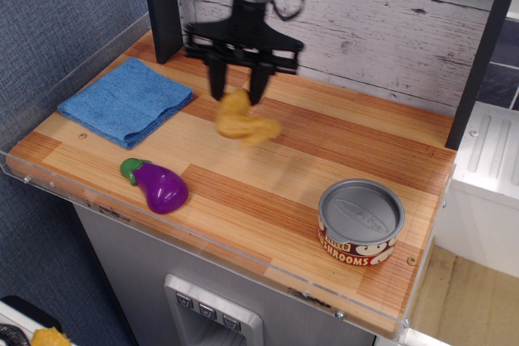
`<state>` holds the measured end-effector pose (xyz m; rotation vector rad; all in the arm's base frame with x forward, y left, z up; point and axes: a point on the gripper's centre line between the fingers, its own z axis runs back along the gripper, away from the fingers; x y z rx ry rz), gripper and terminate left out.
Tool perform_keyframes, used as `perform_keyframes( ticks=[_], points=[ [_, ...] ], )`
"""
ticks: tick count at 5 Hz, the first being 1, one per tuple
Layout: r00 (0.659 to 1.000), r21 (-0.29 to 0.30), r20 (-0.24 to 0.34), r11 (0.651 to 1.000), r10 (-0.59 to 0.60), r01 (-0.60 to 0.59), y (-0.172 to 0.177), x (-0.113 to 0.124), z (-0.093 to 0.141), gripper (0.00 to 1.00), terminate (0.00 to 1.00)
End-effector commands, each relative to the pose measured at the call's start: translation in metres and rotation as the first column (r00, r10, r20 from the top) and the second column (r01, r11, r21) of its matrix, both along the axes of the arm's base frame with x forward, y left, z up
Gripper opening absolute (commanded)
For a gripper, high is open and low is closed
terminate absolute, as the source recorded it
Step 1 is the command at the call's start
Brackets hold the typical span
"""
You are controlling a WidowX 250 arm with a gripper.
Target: Put the chicken behind the left side of can
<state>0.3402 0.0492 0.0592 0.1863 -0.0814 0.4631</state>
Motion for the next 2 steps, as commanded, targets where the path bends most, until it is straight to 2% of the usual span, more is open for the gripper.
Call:
perform_keyframes(
  ticks=[1, 2],
  points=[
    [0.980, -0.030, 0.085, 0.984, 0.179, -0.177, -0.026, 0.025, -0.001, 0.00, 0.00],
    [0.972, -0.036, 0.066, 0.974, 0.227, -0.225, -0.037, 0.036, -0.009, 0.00, 0.00]
  ],
)
